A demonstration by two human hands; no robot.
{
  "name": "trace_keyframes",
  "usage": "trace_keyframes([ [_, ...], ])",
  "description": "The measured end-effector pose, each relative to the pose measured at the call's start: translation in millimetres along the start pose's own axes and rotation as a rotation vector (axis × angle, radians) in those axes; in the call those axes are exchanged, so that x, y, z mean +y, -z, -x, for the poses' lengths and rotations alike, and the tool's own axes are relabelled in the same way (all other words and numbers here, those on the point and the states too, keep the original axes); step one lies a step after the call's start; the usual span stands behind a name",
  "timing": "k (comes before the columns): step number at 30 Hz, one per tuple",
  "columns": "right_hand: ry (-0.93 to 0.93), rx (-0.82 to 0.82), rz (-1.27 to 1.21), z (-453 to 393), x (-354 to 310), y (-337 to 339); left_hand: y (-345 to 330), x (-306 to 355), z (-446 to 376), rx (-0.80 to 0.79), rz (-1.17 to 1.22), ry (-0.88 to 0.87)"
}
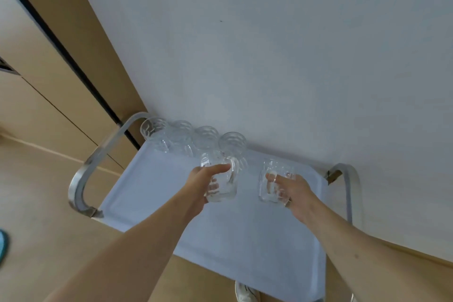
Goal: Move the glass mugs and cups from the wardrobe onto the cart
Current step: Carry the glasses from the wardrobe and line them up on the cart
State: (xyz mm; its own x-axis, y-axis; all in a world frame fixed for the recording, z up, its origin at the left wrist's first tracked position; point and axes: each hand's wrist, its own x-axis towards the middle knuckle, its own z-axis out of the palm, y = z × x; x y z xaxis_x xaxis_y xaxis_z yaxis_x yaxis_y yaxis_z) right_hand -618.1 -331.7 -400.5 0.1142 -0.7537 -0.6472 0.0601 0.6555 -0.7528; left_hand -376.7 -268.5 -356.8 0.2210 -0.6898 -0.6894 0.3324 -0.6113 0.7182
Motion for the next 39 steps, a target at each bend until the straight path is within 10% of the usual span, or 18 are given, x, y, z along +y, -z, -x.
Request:
trace_keyframes([
  [39,0.325,-0.205,0.606,-137,-16,10,-5,-28,-54,-0.137,-0.338,0.071],
])
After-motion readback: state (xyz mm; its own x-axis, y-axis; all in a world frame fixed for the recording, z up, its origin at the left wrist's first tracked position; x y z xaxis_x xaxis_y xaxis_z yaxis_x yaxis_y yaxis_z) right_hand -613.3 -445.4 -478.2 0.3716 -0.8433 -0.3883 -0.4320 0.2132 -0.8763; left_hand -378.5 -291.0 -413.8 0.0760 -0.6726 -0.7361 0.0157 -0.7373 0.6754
